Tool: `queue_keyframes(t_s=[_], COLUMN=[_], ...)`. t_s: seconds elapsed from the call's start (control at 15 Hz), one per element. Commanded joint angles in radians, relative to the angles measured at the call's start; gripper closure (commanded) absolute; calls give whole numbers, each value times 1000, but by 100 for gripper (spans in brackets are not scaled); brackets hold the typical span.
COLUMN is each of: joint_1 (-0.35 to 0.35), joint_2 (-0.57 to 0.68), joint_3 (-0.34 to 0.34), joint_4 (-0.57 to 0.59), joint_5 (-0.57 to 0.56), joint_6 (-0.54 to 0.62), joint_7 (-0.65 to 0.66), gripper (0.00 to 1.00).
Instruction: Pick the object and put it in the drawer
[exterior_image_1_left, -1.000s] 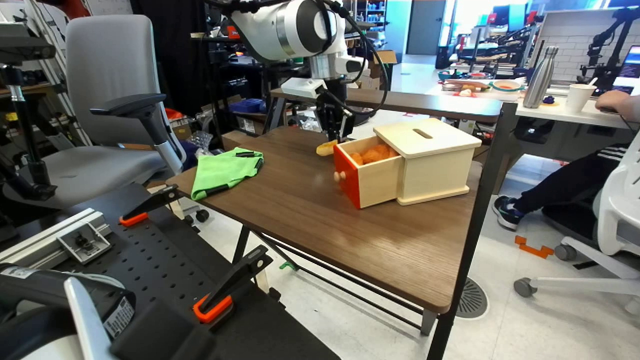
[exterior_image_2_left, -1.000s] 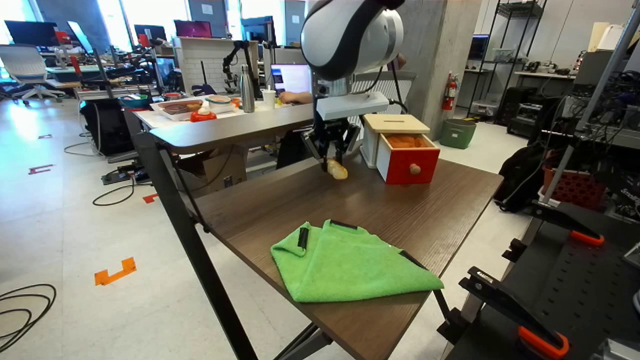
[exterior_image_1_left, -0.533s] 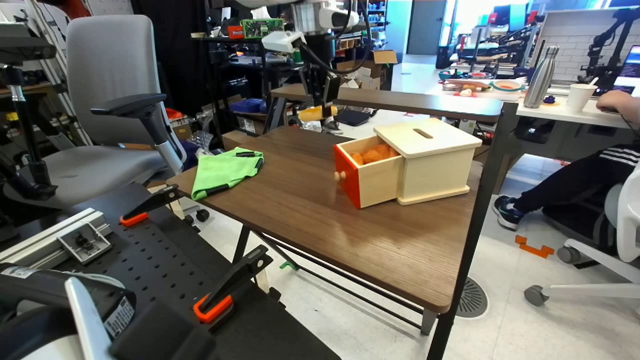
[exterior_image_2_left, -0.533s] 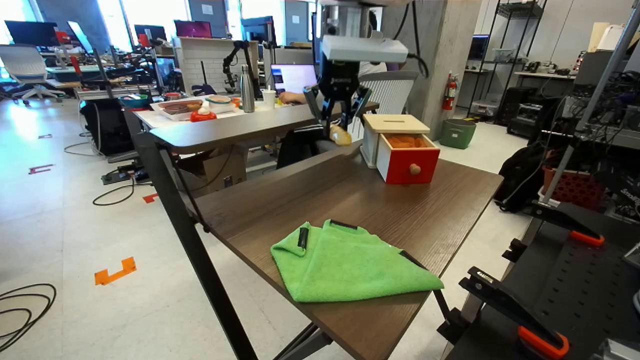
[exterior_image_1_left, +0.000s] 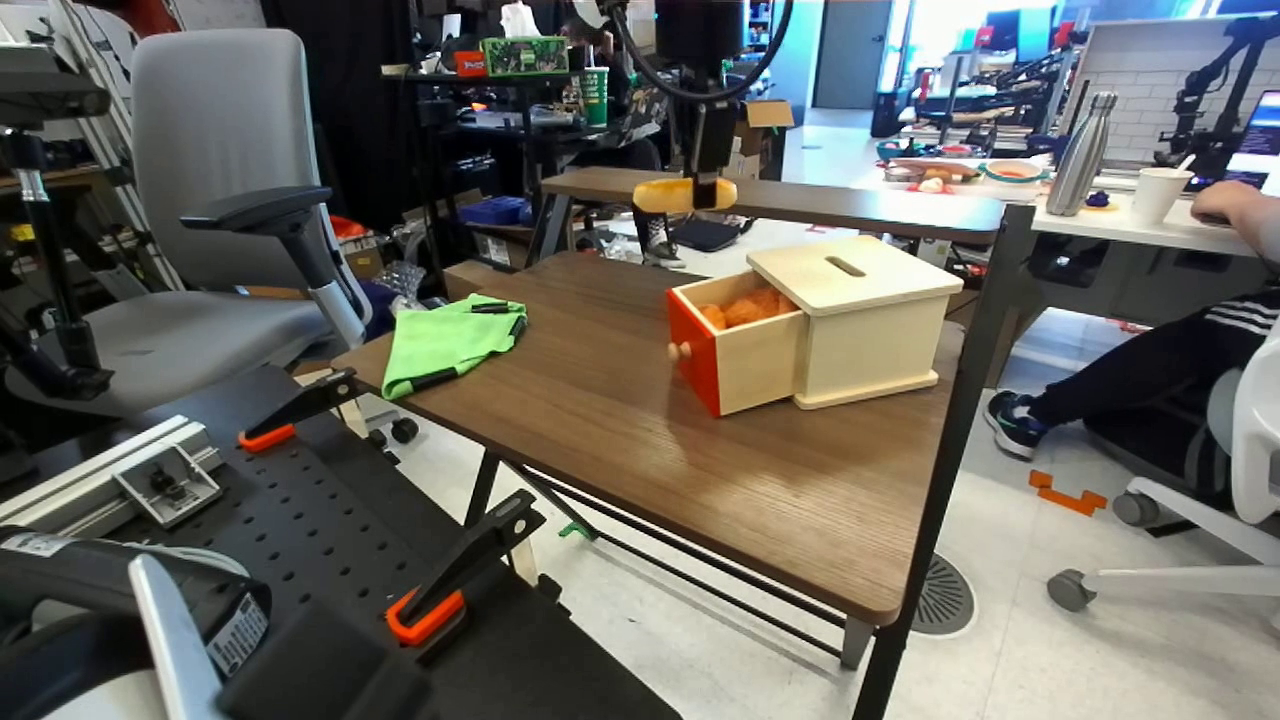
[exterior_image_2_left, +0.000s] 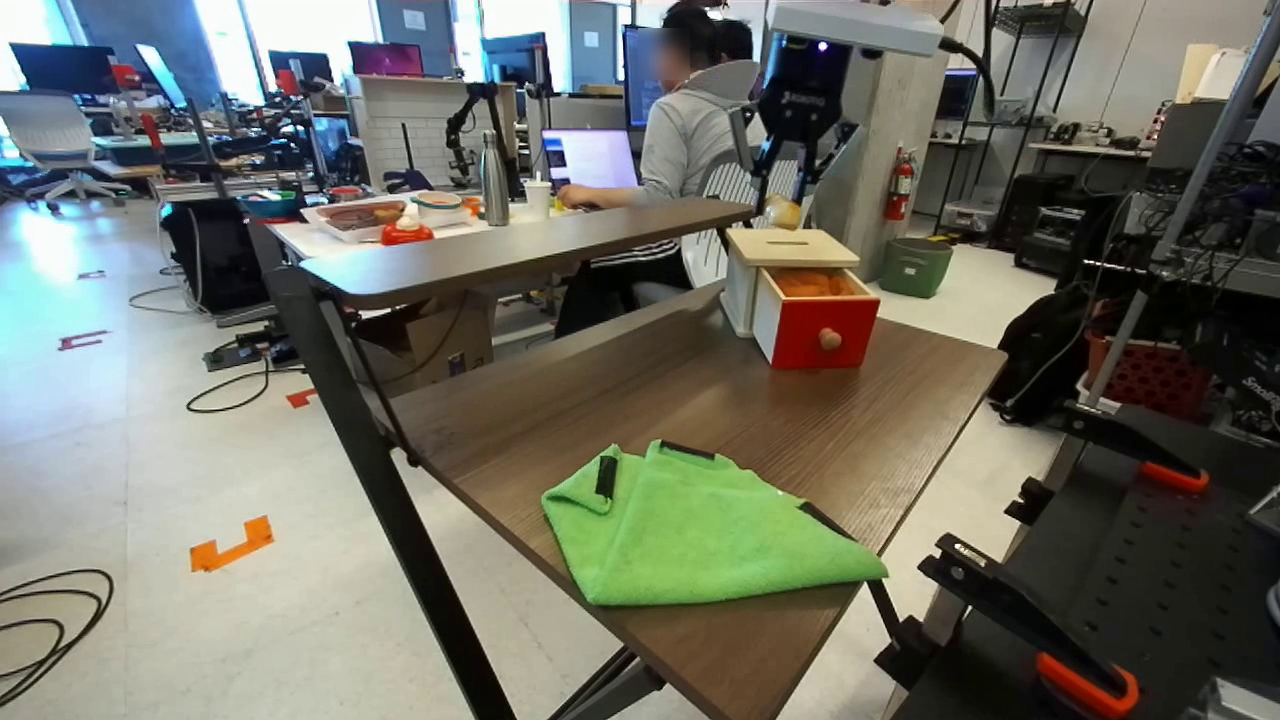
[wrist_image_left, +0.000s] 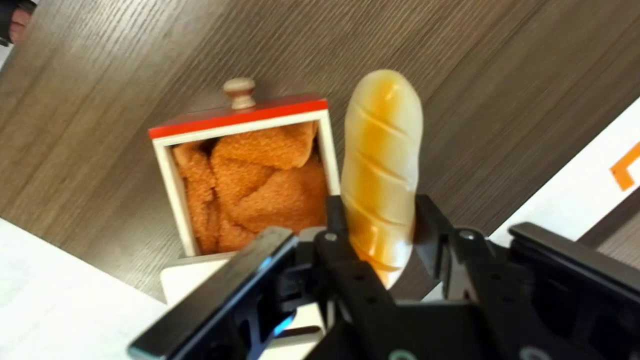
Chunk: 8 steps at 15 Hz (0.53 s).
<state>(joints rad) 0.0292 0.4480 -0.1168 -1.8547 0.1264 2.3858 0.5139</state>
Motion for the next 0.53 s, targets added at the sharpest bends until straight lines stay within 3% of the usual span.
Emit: queue_keyframes(t_s=[0.0,0.2,0.47], joint_1=[-20,-2,11], joint_2=[-7,-1,6], joint_3=[-38,-74,-92], joint_4=[-46,-91,-130], joint_5=[21,-13,-30], joint_6=[98,192,201], joint_7=[89,179,264], gripper=[88,88,88])
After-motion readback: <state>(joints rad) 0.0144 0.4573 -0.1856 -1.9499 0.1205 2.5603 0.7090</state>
